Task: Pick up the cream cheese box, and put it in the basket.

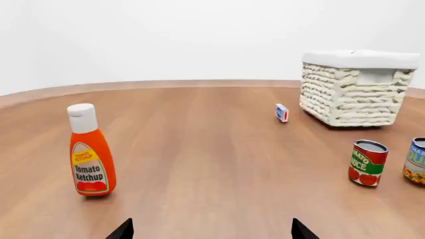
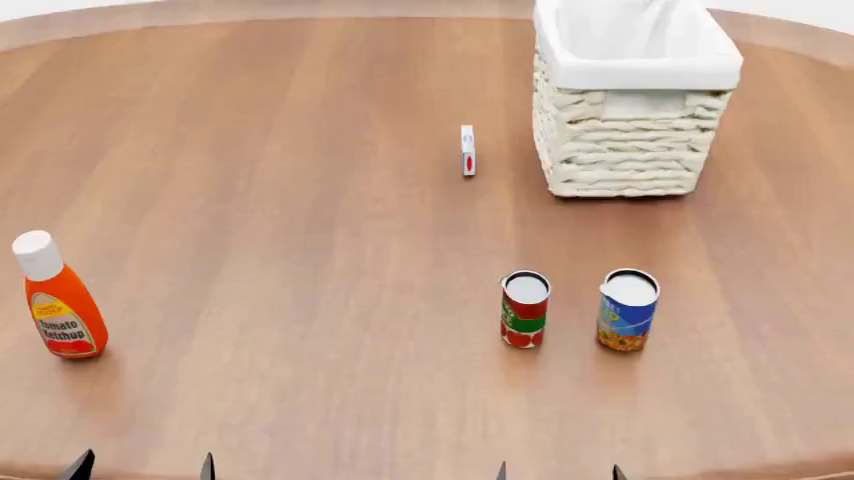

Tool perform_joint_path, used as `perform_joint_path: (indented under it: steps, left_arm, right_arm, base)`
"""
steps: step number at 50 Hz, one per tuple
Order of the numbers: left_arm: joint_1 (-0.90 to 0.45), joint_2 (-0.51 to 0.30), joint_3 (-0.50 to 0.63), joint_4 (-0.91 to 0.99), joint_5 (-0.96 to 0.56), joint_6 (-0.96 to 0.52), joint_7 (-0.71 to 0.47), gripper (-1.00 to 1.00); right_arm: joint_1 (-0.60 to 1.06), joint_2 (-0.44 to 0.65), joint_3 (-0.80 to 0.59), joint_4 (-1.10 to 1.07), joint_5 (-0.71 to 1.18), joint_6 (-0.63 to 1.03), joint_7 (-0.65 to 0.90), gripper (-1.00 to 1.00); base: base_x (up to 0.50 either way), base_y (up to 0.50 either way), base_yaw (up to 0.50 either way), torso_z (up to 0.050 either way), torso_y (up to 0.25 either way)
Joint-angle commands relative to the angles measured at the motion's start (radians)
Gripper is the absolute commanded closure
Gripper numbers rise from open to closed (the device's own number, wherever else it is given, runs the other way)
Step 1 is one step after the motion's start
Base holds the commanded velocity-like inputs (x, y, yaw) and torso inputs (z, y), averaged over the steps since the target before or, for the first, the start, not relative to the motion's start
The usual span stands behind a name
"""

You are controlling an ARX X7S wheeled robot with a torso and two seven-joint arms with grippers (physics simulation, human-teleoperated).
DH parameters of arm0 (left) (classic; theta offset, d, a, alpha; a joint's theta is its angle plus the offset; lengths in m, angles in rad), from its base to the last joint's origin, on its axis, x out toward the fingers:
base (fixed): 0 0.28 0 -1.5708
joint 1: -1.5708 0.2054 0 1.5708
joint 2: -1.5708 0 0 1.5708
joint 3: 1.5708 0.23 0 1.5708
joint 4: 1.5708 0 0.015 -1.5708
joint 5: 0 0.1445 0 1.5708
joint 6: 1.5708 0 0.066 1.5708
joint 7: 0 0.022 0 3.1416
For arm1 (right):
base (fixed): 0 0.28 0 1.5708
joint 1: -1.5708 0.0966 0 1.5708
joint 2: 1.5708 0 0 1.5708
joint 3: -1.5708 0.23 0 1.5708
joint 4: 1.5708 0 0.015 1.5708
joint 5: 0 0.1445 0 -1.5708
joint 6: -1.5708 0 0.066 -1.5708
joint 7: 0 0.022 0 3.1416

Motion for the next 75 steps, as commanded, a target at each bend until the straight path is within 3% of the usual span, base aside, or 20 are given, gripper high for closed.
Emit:
perform_joint_path:
  steps: [1, 11, 14, 16, 35, 49, 75]
  left_arm:
    - [0.001, -0.012, 0.013, 0.007, -0.012, -0.005, -0.013, -1.00]
    - [0.006, -0.046, 0.053, 0.010, -0.055, 0.002, -0.037, -1.00]
    - [-0.007, -0.050, 0.066, 0.000, -0.004, -0.017, -0.088, -1.00]
    - [0.005, -0.052, 0.060, 0.005, -0.063, 0.018, -0.056, -1.00]
    - [0.031, -0.082, 0.095, 0.058, -0.066, 0.026, -0.101, -1.00]
    - [0.248, -0.113, 0.096, 0.354, 0.005, 0.214, -0.184, -1.00]
    - [0.177, -0.133, 0.129, 0.265, -0.002, 0.176, -0.217, -1.00]
  right_arm:
    - [-0.002, 0.011, -0.013, -0.007, 0.011, 0.005, 0.013, -1.00]
    - [0.001, 0.043, -0.061, 0.015, 0.020, -0.033, 0.061, -1.00]
    - [0.000, 0.050, -0.069, 0.016, 0.025, -0.036, 0.067, -1.00]
    - [0.000, 0.054, -0.075, 0.015, 0.024, -0.037, 0.073, -1.00]
    - [-0.014, 0.081, -0.103, -0.011, 0.050, -0.043, 0.104, -1.00]
    - [-0.223, 0.122, -0.099, -0.299, 0.045, -0.186, 0.149, -1.00]
    - [-0.177, 0.142, -0.137, -0.234, 0.031, -0.176, 0.183, -1.00]
  base:
    - [0.00, 0.00, 0.00, 0.000, 0.000]
    - [0.00, 0.00, 0.00, 0.000, 0.000]
    - [0.00, 0.00, 0.00, 0.000, 0.000]
    - [0.00, 0.00, 0.00, 0.000, 0.000]
    - [0.00, 0.00, 0.00, 0.000, 0.000]
    - [0.00, 0.00, 0.00, 0.000, 0.000]
    - [0.07, -0.13, 0.00, 0.000, 0.000]
